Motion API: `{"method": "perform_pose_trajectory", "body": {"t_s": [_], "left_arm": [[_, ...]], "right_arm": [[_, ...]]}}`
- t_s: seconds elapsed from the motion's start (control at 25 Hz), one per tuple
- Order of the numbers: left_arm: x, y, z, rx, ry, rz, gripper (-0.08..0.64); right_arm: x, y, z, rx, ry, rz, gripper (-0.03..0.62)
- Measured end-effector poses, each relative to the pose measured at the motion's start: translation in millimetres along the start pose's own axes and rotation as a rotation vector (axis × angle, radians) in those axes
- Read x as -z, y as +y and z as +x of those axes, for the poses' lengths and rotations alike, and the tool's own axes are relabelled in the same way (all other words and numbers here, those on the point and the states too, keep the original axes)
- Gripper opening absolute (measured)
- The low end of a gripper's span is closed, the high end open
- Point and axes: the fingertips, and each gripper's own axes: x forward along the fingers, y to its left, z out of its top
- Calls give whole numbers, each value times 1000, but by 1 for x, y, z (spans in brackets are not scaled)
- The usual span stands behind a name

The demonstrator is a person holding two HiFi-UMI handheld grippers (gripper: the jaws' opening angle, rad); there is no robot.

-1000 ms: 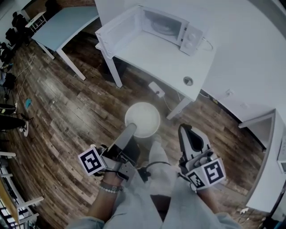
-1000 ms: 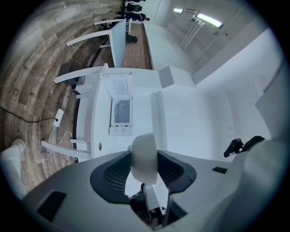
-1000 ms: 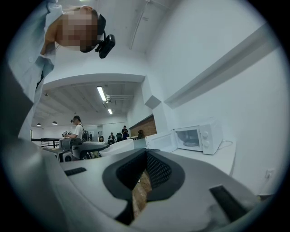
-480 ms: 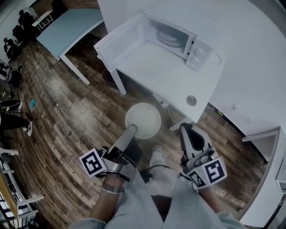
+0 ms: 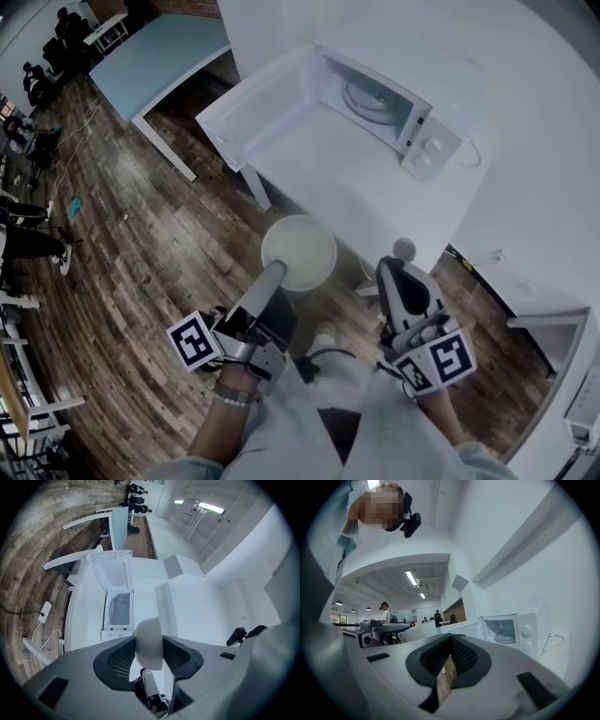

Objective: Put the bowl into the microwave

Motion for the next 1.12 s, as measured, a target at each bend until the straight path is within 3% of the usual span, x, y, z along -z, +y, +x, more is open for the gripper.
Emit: {"method": "perform_pose_trajectory", "body": {"t_s": [0.48,0.76,1.12], "left_arm": [[-10,10,48,-7,-19,9,176],[-7,15,69,-8,24,1,176],[-26,27,115,5,129,-18,176]], "right_arm": [[-2,-39,22,-34,20,-48,-3],[-2,-55,22,11,17,-42,-3],[2,-84,33,143,20,-33,-3]]}}
